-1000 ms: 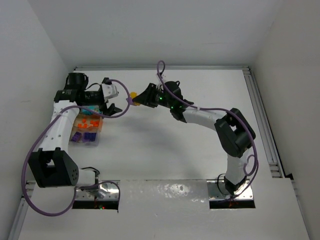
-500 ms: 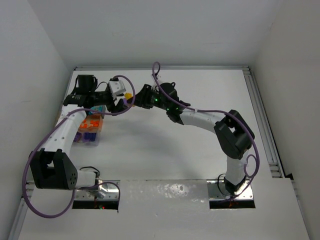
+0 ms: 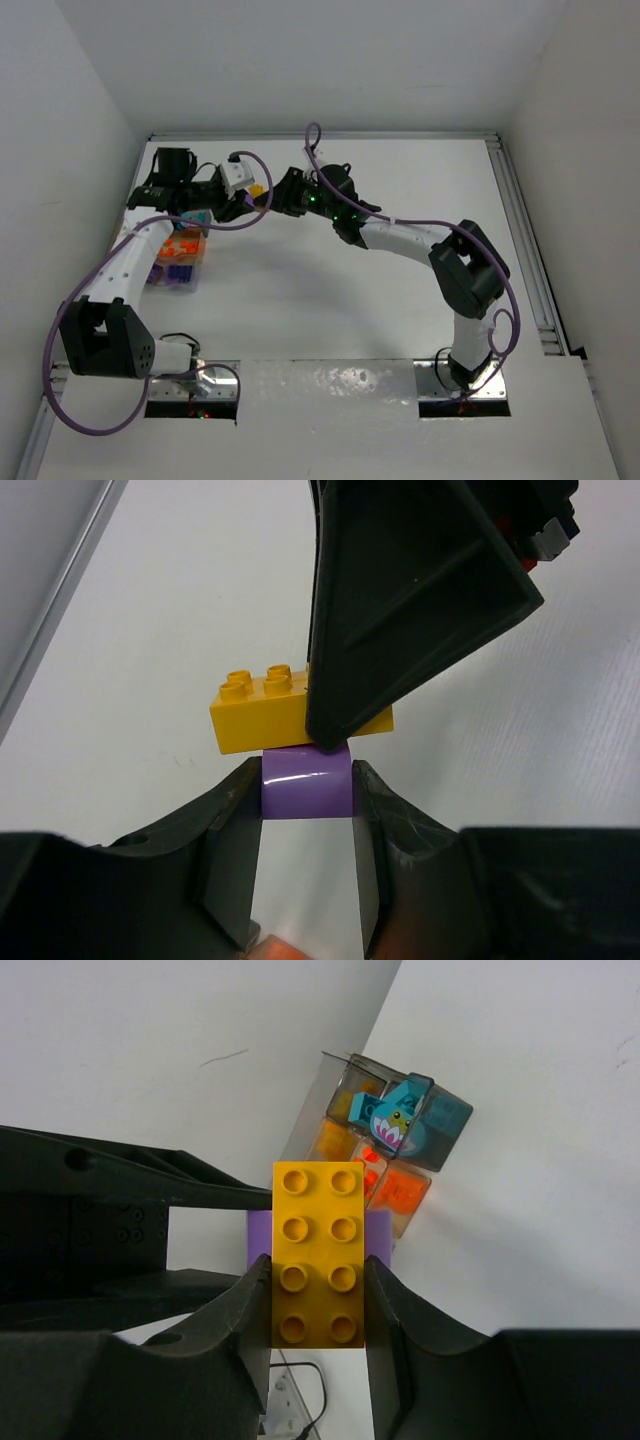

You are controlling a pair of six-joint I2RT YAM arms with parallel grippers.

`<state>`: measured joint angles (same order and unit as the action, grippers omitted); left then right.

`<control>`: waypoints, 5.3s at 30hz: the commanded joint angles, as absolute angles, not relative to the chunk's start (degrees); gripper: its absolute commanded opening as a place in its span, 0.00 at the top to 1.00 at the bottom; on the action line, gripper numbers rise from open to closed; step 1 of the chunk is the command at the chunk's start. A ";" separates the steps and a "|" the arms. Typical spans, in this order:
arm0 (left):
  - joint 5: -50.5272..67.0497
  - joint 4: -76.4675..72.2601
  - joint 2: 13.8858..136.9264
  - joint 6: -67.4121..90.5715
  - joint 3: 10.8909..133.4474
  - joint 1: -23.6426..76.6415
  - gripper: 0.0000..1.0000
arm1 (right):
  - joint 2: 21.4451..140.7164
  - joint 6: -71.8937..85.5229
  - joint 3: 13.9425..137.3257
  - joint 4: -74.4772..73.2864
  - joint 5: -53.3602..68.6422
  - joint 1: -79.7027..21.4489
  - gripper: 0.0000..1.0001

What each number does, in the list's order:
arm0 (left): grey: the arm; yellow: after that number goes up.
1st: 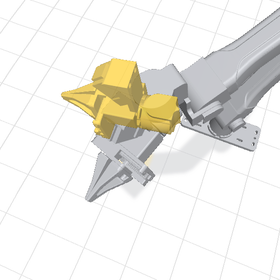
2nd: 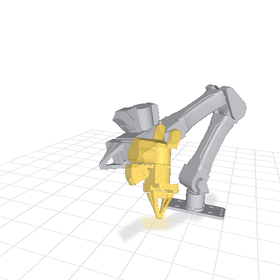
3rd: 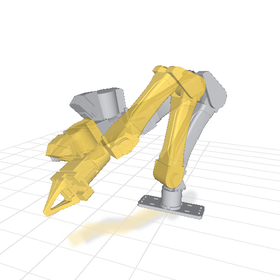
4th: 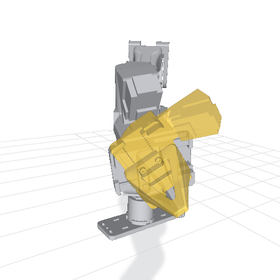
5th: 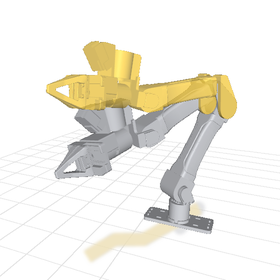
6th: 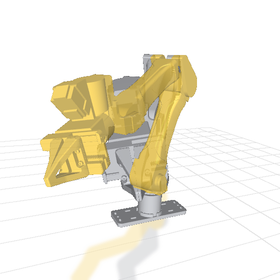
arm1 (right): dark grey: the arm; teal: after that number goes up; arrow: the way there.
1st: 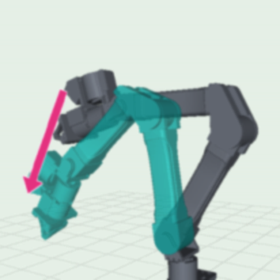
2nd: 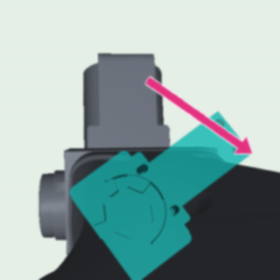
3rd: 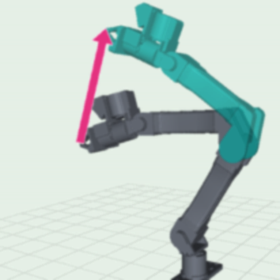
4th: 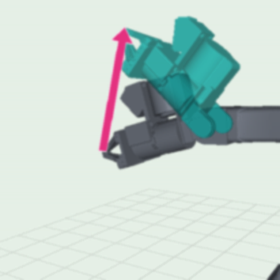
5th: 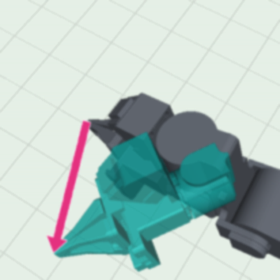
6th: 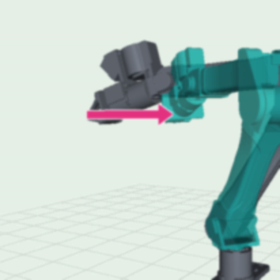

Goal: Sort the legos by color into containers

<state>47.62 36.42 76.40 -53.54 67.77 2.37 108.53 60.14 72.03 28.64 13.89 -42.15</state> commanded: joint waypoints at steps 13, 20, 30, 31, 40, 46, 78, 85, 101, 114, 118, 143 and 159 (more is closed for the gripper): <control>29.71 43.06 78.57 -39.73 69.34 -10.27 1.00 | 102.48 65.22 61.97 32.78 6.77 -32.71 1.00; 26.20 49.20 82.35 -29.90 76.55 -25.03 1.00 | 100.37 59.69 60.82 29.62 6.77 -32.43 1.00; 21.11 63.46 84.36 -38.69 70.23 -31.90 1.00 | 101.25 54.14 67.23 20.30 8.44 -32.87 1.00; 20.14 62.41 85.07 -37.89 70.49 -32.86 1.00 | 101.60 54.23 67.67 19.87 8.79 -32.96 1.00; 21.80 52.39 86.39 -30.75 68.66 -34.28 1.00 | 101.95 50.36 73.56 12.05 9.14 -34.10 1.00; 20.75 51.42 87.80 -31.29 65.04 -34.28 0.99 | 102.30 49.31 75.67 9.32 8.35 -34.36 1.00; 38.99 57.65 85.87 -44.11 79.53 -14.46 0.27 | 101.52 7.79 79.73 3.42 25.64 -38.76 1.00; 55.00 62.74 85.34 -67.65 79.71 -2.82 0.20 | 107.39 15.81 87.34 5.10 40.60 -38.76 1.00; 54.59 32.92 67.69 -90.29 60.66 -2.11 0.29 | 109.07 41.57 85.17 8.27 33.67 -39.73 1.00; 53.26 39.72 68.91 -95.18 61.35 -0.53 0.32 | 111.44 42.01 89.38 7.12 34.89 -43.33 1.00; 53.52 43.06 69.70 -97.29 61.96 -0.53 0.35 | 112.15 42.54 90.52 6.86 34.80 -43.51 1.00; 19.79 39.18 72.41 -43.13 64.60 -1.74 1.00 | 99.68 53.42 71.92 9.21 14.37 -29.89 0.01; 10.91 39.12 91.14 -26.72 72.86 -36.21 1.00 | 95.00 41.57 69.43 1.77 6.94 -28.92 0.01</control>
<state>12.10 42.59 91.88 -28.05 72.01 -38.22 94.94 44.29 66.17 2.81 6.31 -29.06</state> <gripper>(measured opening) 0.268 0.987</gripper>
